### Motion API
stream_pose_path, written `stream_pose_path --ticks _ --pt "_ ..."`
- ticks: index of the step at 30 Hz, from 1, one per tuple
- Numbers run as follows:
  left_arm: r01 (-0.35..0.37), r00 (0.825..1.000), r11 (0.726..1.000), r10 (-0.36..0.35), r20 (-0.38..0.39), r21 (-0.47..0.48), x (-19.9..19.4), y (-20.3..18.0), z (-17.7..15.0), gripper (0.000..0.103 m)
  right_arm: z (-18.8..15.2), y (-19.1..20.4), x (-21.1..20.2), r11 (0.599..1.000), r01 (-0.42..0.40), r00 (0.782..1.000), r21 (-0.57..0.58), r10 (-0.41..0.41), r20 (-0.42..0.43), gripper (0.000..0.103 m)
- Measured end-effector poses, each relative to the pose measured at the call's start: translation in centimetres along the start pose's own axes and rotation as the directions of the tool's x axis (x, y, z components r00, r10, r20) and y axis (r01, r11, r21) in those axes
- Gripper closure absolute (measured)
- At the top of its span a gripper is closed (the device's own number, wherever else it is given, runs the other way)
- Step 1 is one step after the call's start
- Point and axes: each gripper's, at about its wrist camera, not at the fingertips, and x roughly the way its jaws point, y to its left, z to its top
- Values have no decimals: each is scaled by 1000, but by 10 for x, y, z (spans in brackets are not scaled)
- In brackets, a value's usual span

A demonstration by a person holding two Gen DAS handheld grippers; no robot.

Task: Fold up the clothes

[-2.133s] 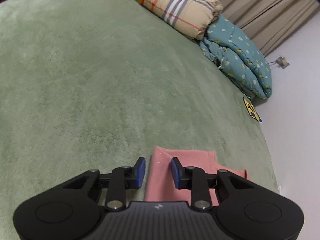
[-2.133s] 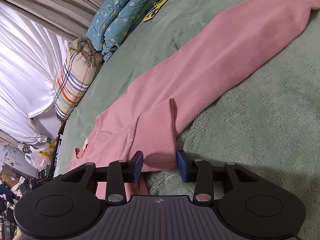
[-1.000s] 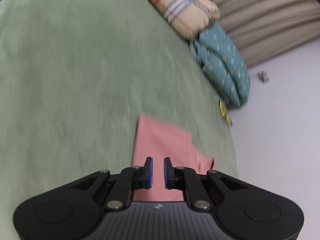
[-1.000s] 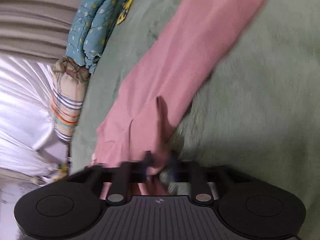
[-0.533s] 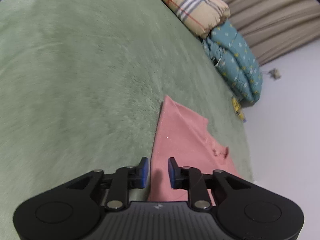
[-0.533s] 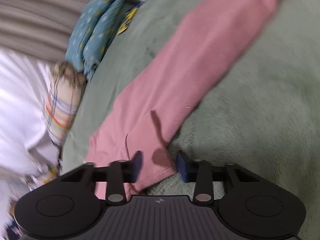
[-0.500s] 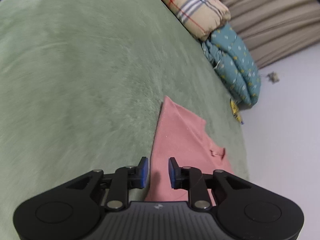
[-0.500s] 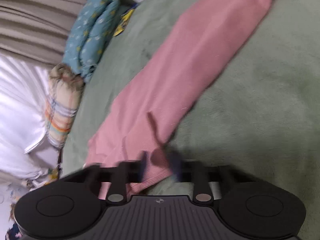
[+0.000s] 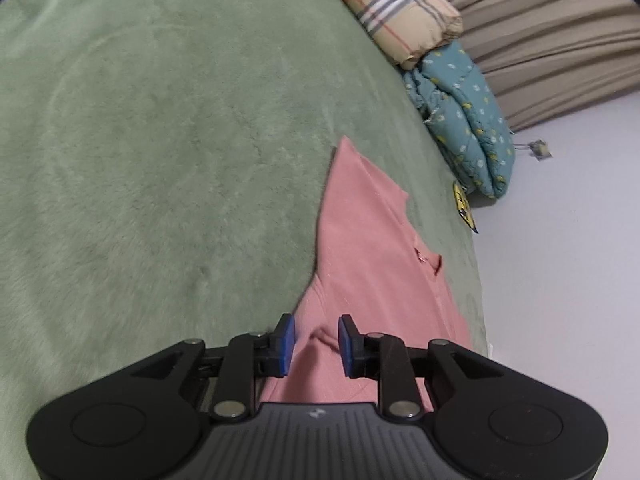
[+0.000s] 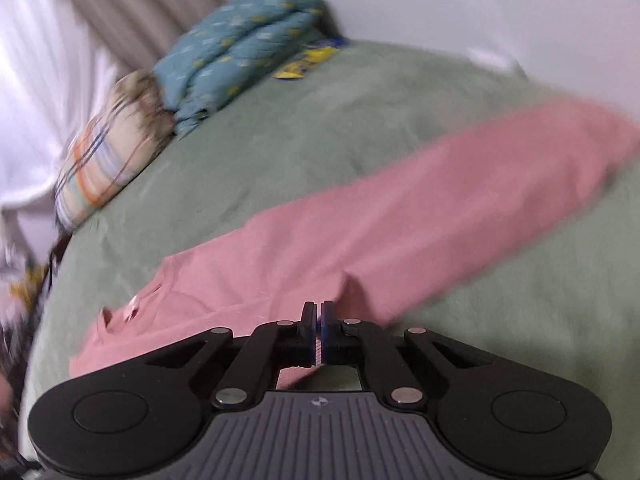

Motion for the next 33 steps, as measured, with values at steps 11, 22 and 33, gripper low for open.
stream_pose_path --ticks 11,22,33 --pt "76 997 995 -76 -14 58 -44 -7 -29 82 -34 172 21 793 -301 953 -530 235 -190 99" --pt "140 990 990 -139 -33 24 -64 6 -56 80 -52 140 23 700 -38 998 -713 -3 -56 66" --pt "110 994 994 -110 7 8 -99 10 -75 72 -117 166 46 474 100 992 -875 21 125 97"
